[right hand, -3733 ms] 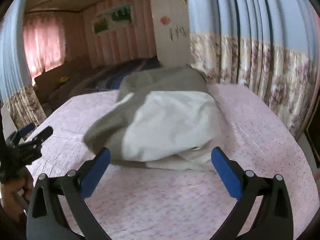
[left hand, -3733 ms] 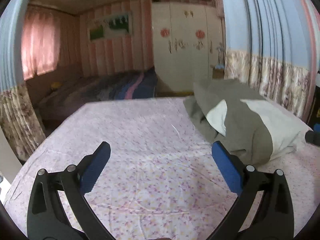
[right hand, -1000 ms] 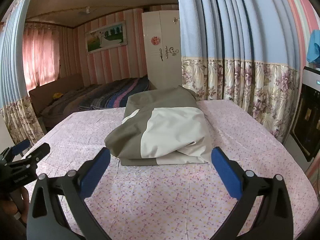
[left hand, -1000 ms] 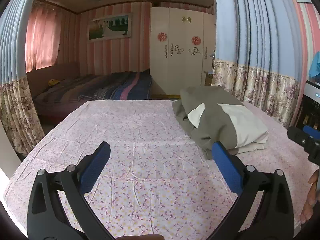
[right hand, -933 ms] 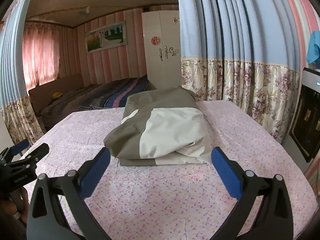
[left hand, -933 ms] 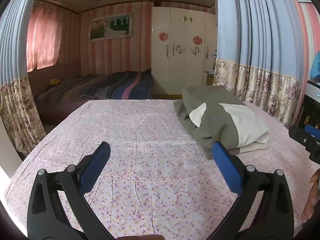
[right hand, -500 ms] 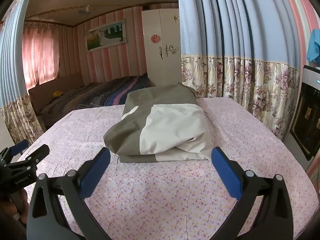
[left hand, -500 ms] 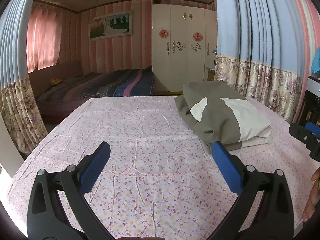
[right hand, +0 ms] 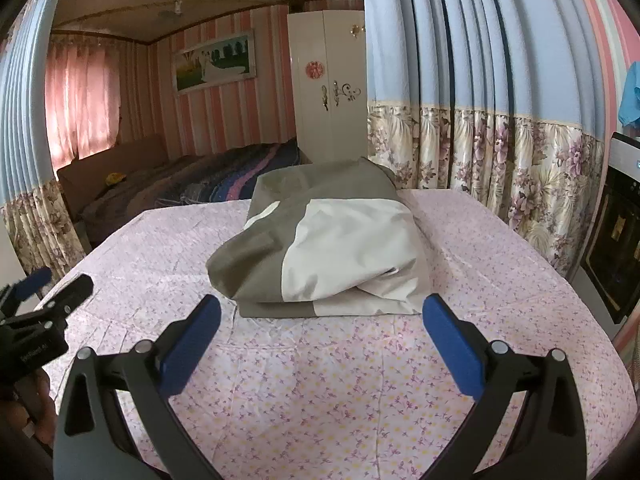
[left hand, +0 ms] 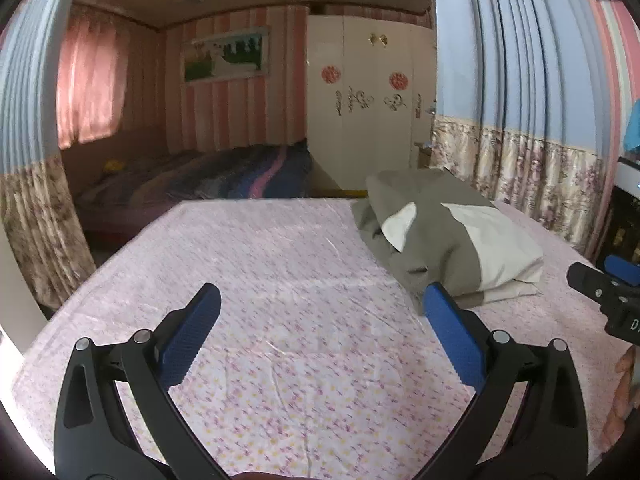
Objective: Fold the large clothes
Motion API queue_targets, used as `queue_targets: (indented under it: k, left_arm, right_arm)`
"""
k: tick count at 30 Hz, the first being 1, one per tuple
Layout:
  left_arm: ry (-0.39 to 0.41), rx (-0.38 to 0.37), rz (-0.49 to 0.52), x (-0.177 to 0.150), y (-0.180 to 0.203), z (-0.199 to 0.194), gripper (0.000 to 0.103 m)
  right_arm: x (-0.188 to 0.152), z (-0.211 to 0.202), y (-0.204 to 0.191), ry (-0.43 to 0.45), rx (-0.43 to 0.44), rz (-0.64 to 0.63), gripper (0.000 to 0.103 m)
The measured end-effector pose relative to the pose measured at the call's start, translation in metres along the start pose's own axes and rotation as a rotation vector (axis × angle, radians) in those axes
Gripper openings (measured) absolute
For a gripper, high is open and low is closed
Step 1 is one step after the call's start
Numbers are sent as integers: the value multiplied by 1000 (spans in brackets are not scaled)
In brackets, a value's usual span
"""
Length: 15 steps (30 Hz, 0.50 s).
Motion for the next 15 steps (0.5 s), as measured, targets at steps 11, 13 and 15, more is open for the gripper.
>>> queue_targets:
  k: [11,13,15]
  left_arm:
    - [-21,-43,-14,1,1,4,100]
    - [-17,-45,-16,2,1,3,100]
    - [-22,-47,-19,1,0,3,100]
  right_arm:
    - [-2,3,2,0,-6,-5,101]
    - [-1,4,3,-3,-5,-2,101]
    - [-1,5,4,-3,-4,-1,101]
Point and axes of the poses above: each gripper's, at about its wrist camera, not at the fingertips, and z roughly the way its jaws point, y to its right, x to its top, the point moved 7 cm from there along z, roughly the way its jaws point, and after that the axes turned 9 degrees about y, right-handed, at the moved point
